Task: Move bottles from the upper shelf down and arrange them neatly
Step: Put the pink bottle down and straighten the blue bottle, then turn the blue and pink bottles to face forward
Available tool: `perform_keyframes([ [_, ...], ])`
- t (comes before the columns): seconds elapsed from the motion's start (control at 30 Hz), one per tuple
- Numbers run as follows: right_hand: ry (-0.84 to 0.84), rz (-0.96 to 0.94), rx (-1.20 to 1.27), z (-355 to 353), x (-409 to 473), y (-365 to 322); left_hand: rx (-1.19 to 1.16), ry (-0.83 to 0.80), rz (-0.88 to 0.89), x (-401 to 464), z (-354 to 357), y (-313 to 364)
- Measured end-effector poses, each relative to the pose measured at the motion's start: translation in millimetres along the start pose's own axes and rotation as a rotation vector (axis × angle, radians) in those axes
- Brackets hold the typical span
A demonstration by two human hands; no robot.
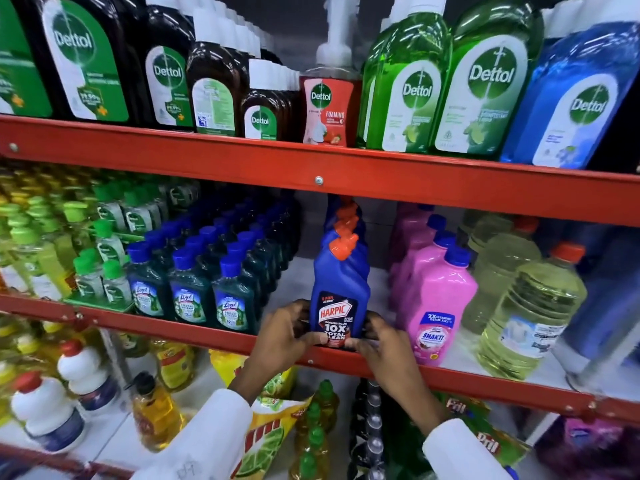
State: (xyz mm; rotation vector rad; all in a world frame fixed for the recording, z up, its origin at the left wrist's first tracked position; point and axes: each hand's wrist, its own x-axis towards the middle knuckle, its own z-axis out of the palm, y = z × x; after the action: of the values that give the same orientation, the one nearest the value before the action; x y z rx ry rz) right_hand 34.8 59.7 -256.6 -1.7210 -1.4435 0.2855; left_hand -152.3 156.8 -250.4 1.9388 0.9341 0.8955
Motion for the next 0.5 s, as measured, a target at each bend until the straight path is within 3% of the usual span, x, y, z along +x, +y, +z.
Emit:
perform_keyframes([
  [0.3,0.0,-0.007,0.134,-5.2,-11.8,-2.1,0.037,0.119,-0.024,-14.0,5.5,7.2],
  [0.37,0.08,-0.02,0.122,-18.1,-29.0,1.1,0.014,0.283,-0.024,-30.1,14.4,13.7],
  [0.43,0.25,-0.068,0.073,-36.5,-52.3,8.9,0.025,0.515,0.091,-49.1,32.6,26.0],
  [0.5,0.427,-0.105,0.033,-56.5,-71.8,16.0,0.041,0.582,0.199,-61.1,56.6,42.3],
])
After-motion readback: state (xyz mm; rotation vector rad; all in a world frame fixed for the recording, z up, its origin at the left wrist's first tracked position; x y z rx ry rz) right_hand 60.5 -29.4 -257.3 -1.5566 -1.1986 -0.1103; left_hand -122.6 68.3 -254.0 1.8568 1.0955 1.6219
